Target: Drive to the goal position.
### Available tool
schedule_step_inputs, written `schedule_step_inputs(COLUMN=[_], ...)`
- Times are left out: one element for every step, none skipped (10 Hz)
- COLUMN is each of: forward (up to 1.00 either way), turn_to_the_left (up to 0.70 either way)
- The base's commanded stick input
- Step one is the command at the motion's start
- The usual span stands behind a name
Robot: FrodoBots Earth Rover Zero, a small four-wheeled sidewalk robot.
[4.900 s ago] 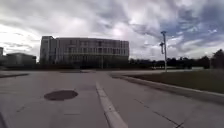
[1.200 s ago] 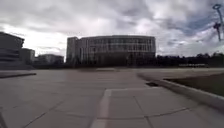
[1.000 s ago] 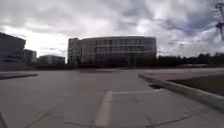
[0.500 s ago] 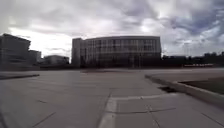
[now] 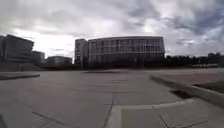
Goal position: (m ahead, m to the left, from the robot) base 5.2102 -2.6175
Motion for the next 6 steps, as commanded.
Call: schedule_step_inputs(forward=[1.00,1.00,1.00,1.00,1.00,1.00], turn_to_the_left=[0.08,0.00,-0.21,-0.25,-0.26,-0.26])
